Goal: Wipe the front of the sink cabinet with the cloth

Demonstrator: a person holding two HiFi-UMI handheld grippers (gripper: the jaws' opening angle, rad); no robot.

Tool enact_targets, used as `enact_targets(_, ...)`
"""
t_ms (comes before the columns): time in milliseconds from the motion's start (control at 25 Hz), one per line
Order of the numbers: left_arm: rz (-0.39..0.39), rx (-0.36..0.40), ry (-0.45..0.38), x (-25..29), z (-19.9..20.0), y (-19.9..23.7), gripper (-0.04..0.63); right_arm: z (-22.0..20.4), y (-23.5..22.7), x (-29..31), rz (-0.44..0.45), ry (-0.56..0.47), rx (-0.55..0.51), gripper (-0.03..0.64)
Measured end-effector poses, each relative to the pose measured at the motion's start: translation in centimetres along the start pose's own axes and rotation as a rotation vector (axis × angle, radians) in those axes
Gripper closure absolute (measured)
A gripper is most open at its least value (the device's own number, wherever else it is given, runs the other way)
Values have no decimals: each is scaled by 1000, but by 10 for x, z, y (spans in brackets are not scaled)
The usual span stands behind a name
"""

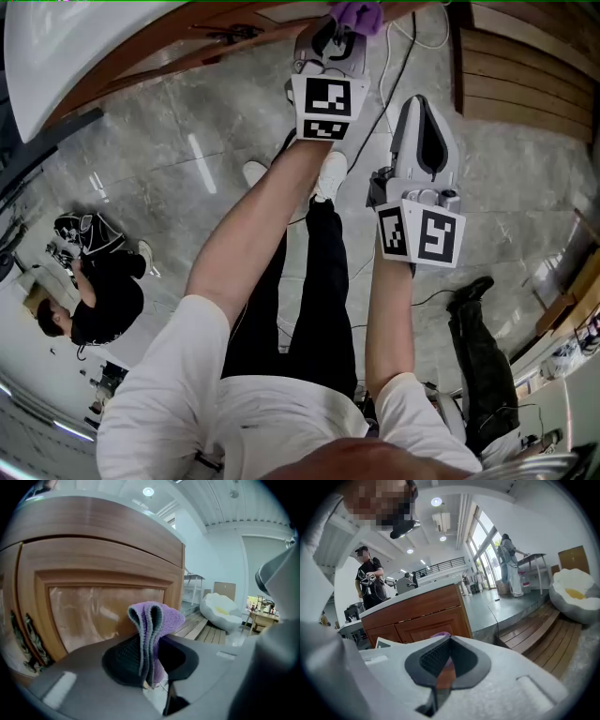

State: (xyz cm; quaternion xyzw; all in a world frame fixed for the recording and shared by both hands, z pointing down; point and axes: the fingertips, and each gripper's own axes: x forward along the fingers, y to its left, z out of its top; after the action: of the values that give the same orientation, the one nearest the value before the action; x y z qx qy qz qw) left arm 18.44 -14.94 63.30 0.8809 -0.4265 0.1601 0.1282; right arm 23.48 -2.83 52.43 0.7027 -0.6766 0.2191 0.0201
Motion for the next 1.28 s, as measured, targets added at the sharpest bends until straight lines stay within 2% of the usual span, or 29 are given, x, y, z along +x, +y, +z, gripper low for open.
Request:
enact_targets(440,76,-33,27,-26,-30,52,525,-7,38,13,57,3,-17,620)
enact_targets(920,179,-88,31,-62,-43,105,525,-23,67,19,83,33,-49,620)
enact_targets(1280,175,-108,23,-88,-48,123,525,-27,95,22,97,40,-71,620)
